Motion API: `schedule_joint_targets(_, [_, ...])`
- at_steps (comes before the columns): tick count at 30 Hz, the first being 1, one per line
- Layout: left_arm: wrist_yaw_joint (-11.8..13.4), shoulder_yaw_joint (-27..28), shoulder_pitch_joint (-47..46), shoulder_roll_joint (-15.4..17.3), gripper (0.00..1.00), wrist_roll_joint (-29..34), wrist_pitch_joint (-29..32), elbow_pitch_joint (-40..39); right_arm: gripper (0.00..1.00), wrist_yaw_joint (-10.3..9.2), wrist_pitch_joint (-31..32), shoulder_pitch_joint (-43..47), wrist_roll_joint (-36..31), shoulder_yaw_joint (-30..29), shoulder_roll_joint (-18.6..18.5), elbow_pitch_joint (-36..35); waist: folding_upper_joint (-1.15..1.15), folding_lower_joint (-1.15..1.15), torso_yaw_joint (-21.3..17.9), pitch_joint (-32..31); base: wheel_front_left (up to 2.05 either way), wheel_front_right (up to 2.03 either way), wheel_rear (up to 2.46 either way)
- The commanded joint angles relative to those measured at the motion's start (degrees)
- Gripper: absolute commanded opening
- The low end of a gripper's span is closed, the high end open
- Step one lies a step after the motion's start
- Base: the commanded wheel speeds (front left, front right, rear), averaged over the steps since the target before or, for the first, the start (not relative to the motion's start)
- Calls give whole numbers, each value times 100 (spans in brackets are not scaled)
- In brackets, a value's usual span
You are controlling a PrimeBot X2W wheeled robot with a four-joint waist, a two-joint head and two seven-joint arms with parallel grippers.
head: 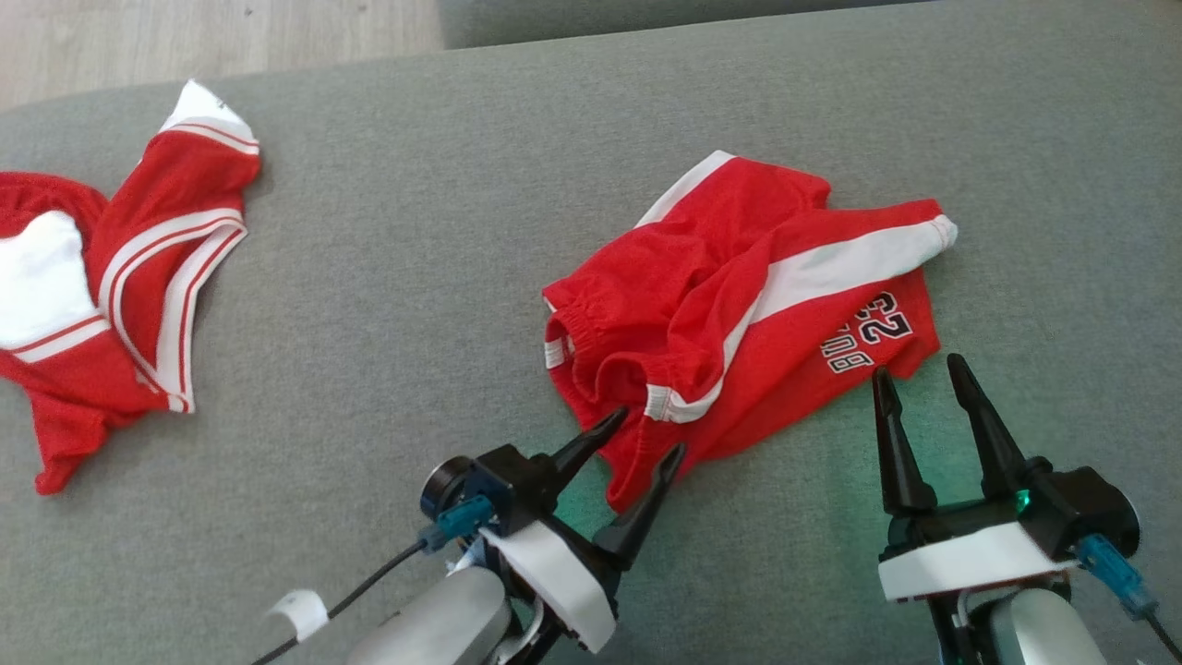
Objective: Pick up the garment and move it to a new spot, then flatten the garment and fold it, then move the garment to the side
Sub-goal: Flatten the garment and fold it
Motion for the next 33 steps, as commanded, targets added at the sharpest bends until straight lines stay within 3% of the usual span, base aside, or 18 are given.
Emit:
schedule_joint_targets(1, [-19, 131, -190, 45, 100, -34, -4, -194, 100, -4, -21, -81, 42, 136, -30, -147, 0, 0, -20, -11, 0, 0, 0])
schedule_joint_targets(10, [-16, 268, -302, 109, 100, -326, 178, -499, 100, -4, -21, -82, 81, 175, -30, -130, 0, 0, -216, 15, 0, 0, 0])
schedule_joint_targets(11, [-18, 271, -311, 121, 53, -350, 179, -529, 100, -4, -21, -80, 84, 179, -30, -130, 0, 0, -231, 18, 0, 0, 0])
schedule_joint_targets(12, [-19, 270, -314, 136, 22, -375, 191, -555, 100, -4, -21, -79, 85, 176, -30, -129, 0, 0, -244, 23, 0, 0, 0])
schedule_joint_targets(13, [-21, 258, -320, 153, 0, -394, 203, -583, 100, -4, -21, -78, 82, 171, -30, -127, 0, 0, -252, 26, 0, 0, 0])
schedule_joint_targets(23, [94, 374, -253, 592, 0, -440, 77, -945, 100, -4, -21, 18, 62, 149, -30, -114, 0, 0, 11, -119, 0, 0, 0])
schedule_joint_targets(28, [428, 784, -196, 1215, 0, -376, -39, -1462, 100, -4, -21, 64, 61, 110, -30, -107, 0, 0, 329, -149, 0, 0, 0])
schedule_joint_targets(33, [580, 1108, -208, 1674, 0, -421, -44, -1773, 100, -4, -21, 44, 102, 109, -30, -22, 0, 0, 558, -95, 0, 0, 0])
